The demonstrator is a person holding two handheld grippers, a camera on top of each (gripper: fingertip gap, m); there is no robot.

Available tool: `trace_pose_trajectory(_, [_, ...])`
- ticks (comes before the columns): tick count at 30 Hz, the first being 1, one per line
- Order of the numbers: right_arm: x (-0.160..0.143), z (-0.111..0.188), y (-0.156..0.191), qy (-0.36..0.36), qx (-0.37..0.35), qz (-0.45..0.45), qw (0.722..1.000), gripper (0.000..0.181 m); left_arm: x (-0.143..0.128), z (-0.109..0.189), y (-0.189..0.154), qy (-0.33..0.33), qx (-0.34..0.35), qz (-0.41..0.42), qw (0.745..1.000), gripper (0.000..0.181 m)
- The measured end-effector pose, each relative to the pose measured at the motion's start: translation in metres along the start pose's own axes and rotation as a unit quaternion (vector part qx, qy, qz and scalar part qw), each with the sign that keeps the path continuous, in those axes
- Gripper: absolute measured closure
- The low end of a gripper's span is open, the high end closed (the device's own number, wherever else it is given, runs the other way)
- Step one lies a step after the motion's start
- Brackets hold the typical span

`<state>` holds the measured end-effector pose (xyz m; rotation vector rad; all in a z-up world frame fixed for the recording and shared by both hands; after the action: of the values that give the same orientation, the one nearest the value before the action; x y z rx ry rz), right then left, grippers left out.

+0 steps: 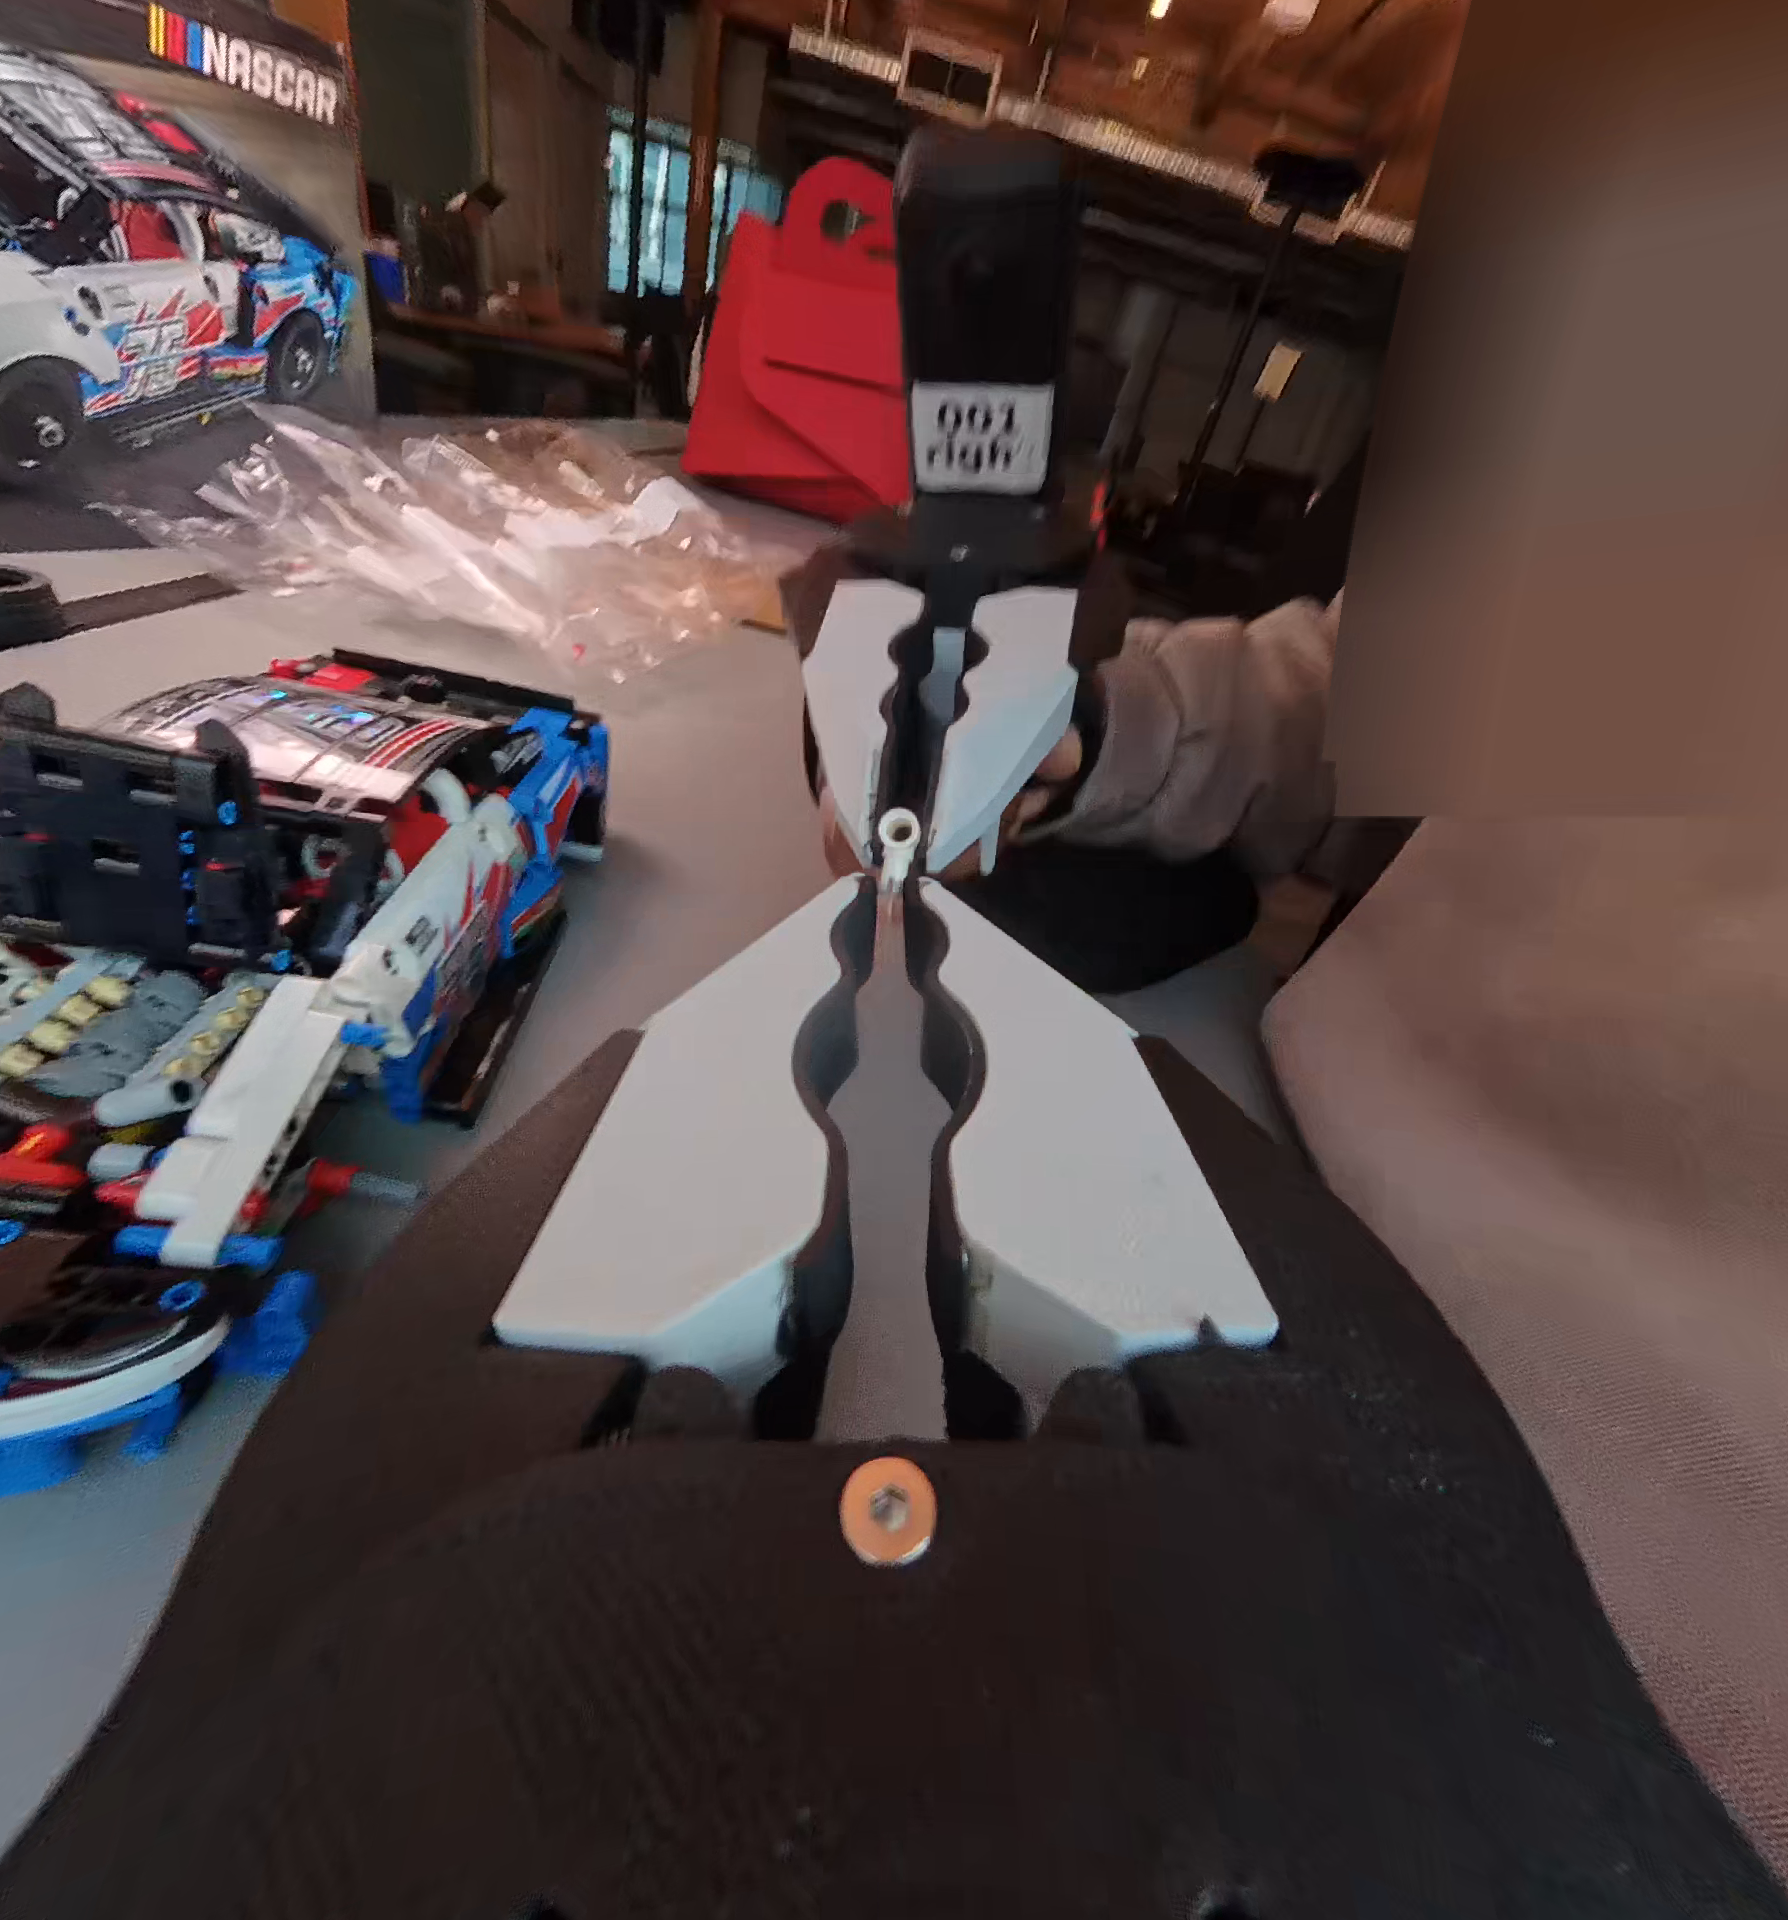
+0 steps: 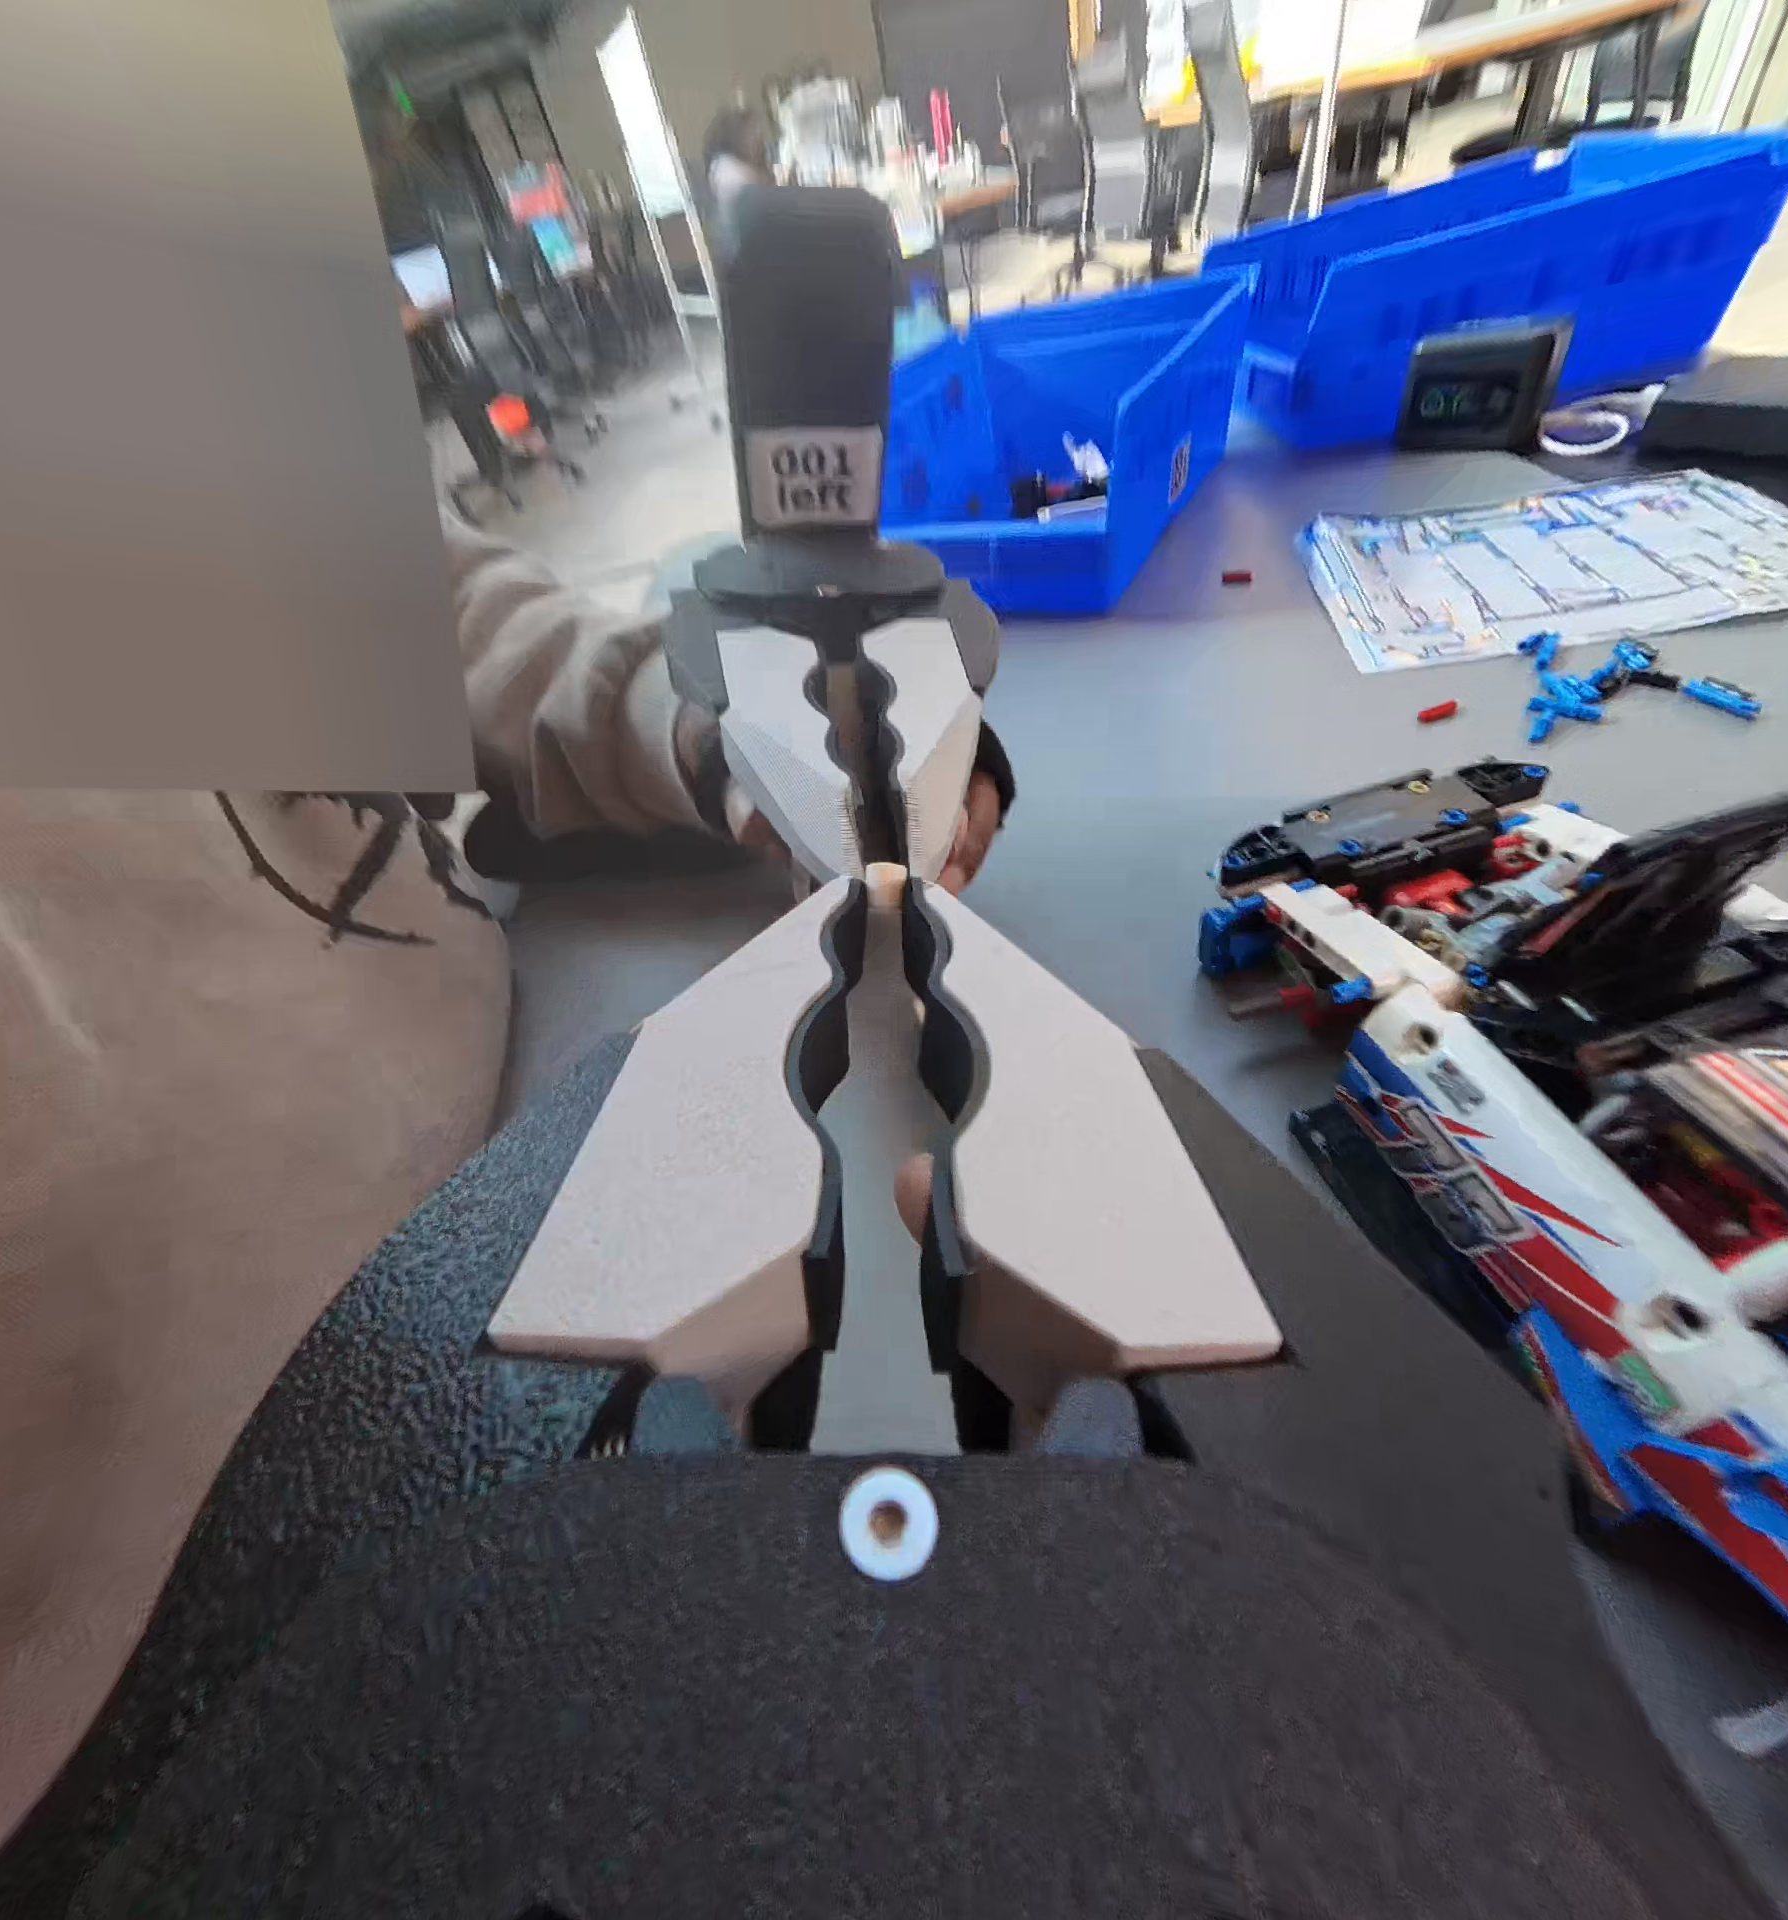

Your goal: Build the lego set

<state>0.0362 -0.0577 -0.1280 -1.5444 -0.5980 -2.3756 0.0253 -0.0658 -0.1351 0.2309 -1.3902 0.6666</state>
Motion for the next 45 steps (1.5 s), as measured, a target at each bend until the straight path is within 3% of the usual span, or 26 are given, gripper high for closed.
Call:
trace_pose_trajectory(2, [-0.009, 0.006, -0.011, 0.089, -0.014, 0.032, 0.995, 0.176, -0.021, -0.003, 0.012, 0.090, 0.043, -0.028, 0.995, 0.167])
trace_pose_trajectory(5, [-0.043, 0.009, -0.027, 0.228, -0.031, 0.095, 0.969, 0.176, -0.053, -0.006, 0.017, 0.188, 0.050, -0.018, 0.981, 0.154])
trace_pose_trajectory(10, [-0.078, -0.010, -0.032, 0.311, -0.022, 0.147, 0.939, 0.176, -0.084, -0.014, 0.027, 0.281, 0.082, -0.040, 0.955, 0.161])
trace_pose_trajectory(14, [-0.083, -0.016, -0.033, 0.320, -0.010, 0.144, 0.936, 0.176, -0.085, -0.017, 0.029, 0.288, 0.086, -0.043, 0.953, 0.175])
trace_pose_trajectory(28, [-0.090, -0.018, -0.031, 0.315, 0.029, 0.141, 0.938, 0.176, -0.085, -0.018, 0.029, 0.294, 0.056, -0.051, 0.953, 0.175])
trace_pose_trajectory(45, [-0.090, -0.020, -0.033, 0.357, -0.001, 0.128, 0.925, 0.176, -0.085, -0.018, 0.029, 0.297, 0.057, -0.073, 0.950, 0.175])
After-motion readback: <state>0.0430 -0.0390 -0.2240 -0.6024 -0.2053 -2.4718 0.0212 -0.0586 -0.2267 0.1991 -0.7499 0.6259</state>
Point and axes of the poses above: each gripper's, where its closed fingertips meet, z back along the fingers, x out of its top, y = z × x across the jaws, the point moved 1 cm from there along z, back along the fingers, and after that the axes turned 9 degrees about y, right-handed, at the moved point
